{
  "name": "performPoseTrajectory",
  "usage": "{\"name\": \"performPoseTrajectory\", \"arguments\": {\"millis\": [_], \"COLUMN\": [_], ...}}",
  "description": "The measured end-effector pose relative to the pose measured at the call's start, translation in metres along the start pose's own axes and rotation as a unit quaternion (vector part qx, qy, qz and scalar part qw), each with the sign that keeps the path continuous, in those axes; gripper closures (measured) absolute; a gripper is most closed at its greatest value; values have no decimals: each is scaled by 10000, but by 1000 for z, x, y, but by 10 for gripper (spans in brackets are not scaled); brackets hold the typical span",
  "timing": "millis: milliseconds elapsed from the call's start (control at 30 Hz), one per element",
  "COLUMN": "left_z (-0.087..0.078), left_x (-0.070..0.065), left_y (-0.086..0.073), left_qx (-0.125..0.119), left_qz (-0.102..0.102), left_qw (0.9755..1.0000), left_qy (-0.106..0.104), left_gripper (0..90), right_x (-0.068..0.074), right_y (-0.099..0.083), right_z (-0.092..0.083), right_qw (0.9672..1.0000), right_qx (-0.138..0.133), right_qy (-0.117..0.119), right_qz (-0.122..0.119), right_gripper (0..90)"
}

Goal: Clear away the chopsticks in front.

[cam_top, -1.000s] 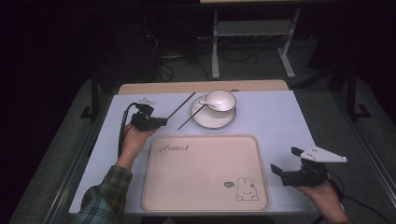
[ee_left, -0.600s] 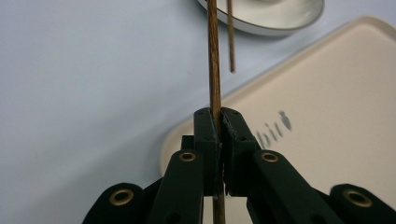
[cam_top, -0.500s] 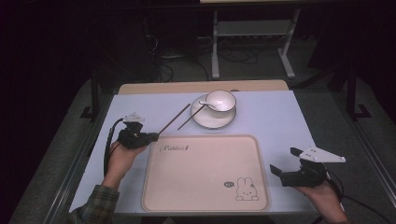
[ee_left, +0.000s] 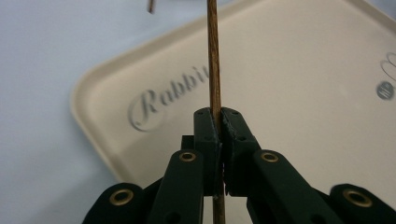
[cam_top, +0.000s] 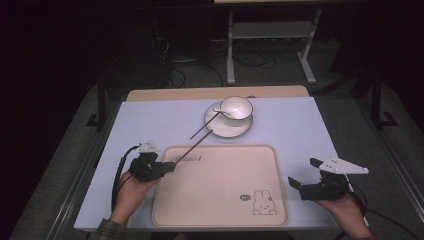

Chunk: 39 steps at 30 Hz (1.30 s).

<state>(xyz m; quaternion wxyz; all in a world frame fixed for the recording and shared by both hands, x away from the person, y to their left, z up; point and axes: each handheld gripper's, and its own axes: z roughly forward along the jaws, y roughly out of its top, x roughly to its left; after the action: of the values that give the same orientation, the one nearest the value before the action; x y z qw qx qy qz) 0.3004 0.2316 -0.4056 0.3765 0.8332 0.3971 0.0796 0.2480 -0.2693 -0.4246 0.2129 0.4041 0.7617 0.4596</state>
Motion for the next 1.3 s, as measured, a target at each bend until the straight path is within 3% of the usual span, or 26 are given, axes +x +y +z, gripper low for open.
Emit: {"name": "performPoseTrajectory", "arguments": {"millis": [367,700,1133,1300], "left_z": [16,26,25,18], "left_x": [-17,-12,-11,-8], "left_y": [-13,-19,-18,-11], "left_qx": [375,603,593,323], "left_qz": [125,82,105,91], "left_qw": [9992,9981,9982,9994], "left_qy": [-106,-16,60,81], "left_gripper": [853,840,788,707], "right_x": [0,0,2,2], "right_y": [0,1,1,1], "right_z": [1,1,1,1], "right_qw": [10000,10000,10000,10000], "right_qx": [1,0,0,5], "right_qy": [-7,-23,-13,-6], "right_qz": [1,32,-16,-30], "right_gripper": [0,0,0,0]}}
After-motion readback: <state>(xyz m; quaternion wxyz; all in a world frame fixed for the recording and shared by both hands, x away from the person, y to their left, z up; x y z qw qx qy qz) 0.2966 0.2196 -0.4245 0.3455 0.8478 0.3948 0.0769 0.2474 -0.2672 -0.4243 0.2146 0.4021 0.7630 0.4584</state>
